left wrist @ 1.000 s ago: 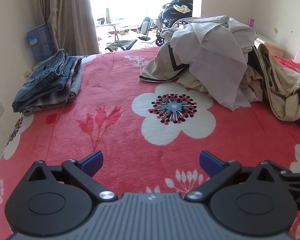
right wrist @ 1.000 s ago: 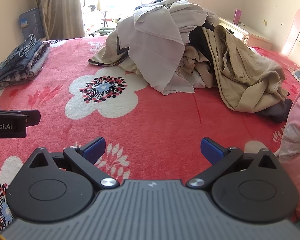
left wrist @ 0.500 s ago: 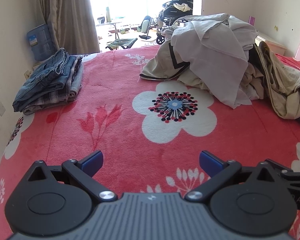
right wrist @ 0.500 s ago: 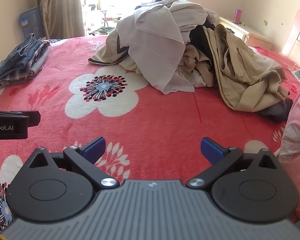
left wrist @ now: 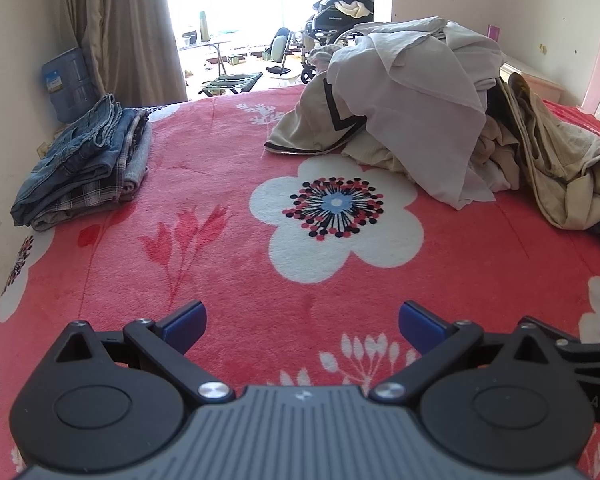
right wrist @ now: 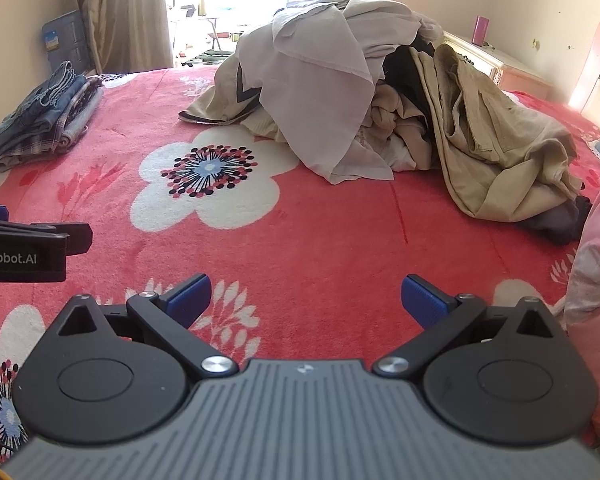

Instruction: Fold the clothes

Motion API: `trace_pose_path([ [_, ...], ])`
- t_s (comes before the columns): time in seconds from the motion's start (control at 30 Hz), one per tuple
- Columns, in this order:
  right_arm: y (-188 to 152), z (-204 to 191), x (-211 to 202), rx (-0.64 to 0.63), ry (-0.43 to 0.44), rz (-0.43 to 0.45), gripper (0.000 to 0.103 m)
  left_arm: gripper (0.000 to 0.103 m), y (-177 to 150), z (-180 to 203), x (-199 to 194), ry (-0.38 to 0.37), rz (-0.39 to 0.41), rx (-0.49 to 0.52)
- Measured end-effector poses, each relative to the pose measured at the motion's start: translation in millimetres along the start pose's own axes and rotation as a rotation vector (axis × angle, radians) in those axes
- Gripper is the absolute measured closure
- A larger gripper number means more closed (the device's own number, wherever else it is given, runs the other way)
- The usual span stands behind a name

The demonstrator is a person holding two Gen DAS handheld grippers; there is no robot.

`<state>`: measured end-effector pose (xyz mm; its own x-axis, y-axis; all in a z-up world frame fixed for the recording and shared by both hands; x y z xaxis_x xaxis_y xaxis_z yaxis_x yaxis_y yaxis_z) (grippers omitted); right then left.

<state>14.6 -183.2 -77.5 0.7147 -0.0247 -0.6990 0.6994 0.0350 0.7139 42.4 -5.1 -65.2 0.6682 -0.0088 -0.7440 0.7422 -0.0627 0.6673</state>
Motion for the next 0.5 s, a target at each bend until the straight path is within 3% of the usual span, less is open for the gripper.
trace_pose_path([
  [0.17, 9, 4, 9, -0.076, 0.059, 0.023, 0.001, 0.0, 24, 13, 16, -0.032, 0.096, 0.07],
  [0.33, 54, 31, 26, -0.148, 0.027, 0.183, 0.001, 0.0, 87, 30, 52, -0.073, 0.255, 0.121],
  [0.5, 130, 75, 48, -0.112, 0.022, 0.373, 0.001, 0.0, 173, 64, 99, -0.177, 0.363, 0.074],
])
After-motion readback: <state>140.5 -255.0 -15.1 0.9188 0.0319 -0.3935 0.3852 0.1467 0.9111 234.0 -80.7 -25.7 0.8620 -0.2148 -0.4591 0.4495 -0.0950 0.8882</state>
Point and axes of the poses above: each gripper's, at about its wrist camera, not at the fingertips, and x roughly the way its jaws point, z to its right, y to its top, the point moved 5 cm from there along x, roughly the way its jaws point, and after that the axes turned 1 degree about -y, right-handed, at the moved point
